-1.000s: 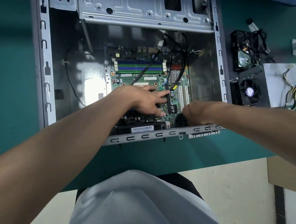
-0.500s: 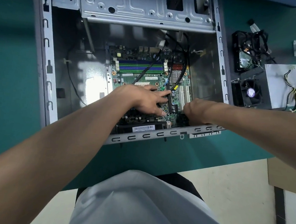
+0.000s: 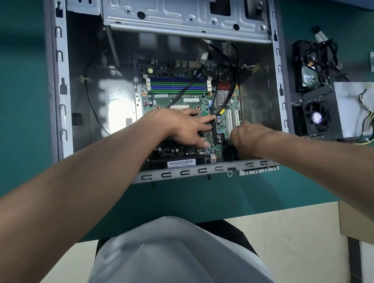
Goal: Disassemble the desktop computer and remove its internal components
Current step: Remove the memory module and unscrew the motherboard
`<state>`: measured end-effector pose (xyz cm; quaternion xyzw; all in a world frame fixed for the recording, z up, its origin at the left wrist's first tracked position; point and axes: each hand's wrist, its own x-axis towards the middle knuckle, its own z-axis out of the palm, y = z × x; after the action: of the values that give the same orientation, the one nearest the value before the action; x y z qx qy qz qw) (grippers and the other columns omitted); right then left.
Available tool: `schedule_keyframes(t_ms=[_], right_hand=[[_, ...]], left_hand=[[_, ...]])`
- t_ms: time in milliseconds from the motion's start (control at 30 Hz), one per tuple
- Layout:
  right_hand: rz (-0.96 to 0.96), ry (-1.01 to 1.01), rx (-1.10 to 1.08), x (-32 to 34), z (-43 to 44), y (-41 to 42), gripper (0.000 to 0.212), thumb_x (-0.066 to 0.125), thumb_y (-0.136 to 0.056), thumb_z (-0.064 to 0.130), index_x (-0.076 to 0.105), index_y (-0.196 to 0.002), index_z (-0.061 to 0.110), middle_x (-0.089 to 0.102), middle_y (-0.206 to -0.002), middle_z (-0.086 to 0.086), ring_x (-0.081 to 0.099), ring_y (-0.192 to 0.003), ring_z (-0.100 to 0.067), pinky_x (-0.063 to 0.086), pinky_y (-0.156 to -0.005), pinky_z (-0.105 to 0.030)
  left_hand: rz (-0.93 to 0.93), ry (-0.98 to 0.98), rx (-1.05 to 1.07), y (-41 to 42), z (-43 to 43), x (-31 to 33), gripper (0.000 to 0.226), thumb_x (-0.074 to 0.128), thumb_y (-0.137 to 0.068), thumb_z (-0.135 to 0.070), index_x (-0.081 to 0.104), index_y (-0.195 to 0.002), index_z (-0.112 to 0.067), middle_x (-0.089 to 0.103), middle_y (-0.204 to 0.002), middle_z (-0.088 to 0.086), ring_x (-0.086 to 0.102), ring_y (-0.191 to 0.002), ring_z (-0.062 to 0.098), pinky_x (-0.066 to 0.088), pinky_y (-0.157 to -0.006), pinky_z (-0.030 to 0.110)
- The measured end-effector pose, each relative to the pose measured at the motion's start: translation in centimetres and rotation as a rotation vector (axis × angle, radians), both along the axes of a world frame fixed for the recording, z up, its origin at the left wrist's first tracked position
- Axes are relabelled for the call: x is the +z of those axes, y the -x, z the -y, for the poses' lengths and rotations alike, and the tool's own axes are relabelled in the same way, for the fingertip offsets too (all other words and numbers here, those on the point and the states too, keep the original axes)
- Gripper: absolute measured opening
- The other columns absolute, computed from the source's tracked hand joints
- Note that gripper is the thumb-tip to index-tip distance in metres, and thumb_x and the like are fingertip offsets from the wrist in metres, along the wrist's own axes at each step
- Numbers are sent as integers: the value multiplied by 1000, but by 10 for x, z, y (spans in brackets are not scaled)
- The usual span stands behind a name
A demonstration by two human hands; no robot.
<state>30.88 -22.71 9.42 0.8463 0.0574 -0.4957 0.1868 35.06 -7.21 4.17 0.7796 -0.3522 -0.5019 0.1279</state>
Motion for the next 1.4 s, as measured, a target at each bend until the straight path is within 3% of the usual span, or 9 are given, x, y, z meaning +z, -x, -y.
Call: schedule_keyframes(t_ms=[67,200,400,600,800,967,1100,1233,1400], right_hand=[[10,-15,-25,-1,-1,1,32,38,-99,9,46,-130,8,50,-122,-16,46,-91,-23,43,-80,-30],[-22,-58,-45,1,-5,-1,28,42,-98,15,46,-125,8,49,-122,-16,46,-100,-24,41,-85,-31],[99,-160,-138,13,-6,-13,11,45,-94,8,36,-95,14,33,-76,-1,44,-82,-22,35,-66,-30],[175,-304,-106,28,-7,-27,6,51,-90,12,46,-91,15,44,-78,-4,47,-72,-21,35,-62,-31],[229,-419,-90,54,3,-30,18,49,-86,8,61,-98,15,61,-99,-12,56,-92,-32,50,-83,-42],[599,-527,16,60,37,-26,16,54,-92,27,62,-97,14,48,-91,-4,55,-84,-31,51,-78,-45],[956,-555,43,40,51,-9,28,50,-96,29,63,-102,5,52,-97,-14,57,-69,-35,52,-60,-45],[1165,-590,50,23,46,2,25,55,-96,28,68,-93,7,60,-91,-11,55,-57,-25,39,-44,-26],[1255,-650,51,16,53,-2,23,52,-94,27,67,-87,10,61,-77,-6,58,-62,-24,37,-45,-29]], left_hand=[[1,1,-1,0,0,0,66,37,-98,-56,10,-154,-34,-21,-154,-29,-15,-146,11,-4,-117,50],[9,2,-7,0,0,0,66,36,-98,-56,9,-154,-34,-21,-154,-29,-15,-146,11,-4,-117,50],[6,7,-2,0,0,-1,66,37,-98,-56,10,-154,-35,-21,-153,-29,-15,-146,9,-3,-117,50],[-2,14,10,0,-1,-3,66,38,-97,-57,11,-154,-36,-20,-153,-31,-14,-146,9,0,-118,56],[111,135,127,3,3,-5,59,43,-97,-50,25,-151,-34,8,-158,-23,7,-148,20,7,-118,51],[201,180,176,9,11,-7,51,48,-97,-45,39,-145,-32,22,-158,-16,15,-147,23,9,-120,47],[351,256,178,13,15,-7,45,56,-94,-43,52,-136,-29,38,-151,-8,30,-139,18,21,-118,41],[480,345,106,15,20,-8,37,61,-91,-43,61,-126,-32,55,-129,-6,42,-118,15,36,-101,32],[603,439,-223,15,40,-4,26,68,-86,-37,69,-112,-33,59,-99,-8,41,-88,10,41,-76,24]])
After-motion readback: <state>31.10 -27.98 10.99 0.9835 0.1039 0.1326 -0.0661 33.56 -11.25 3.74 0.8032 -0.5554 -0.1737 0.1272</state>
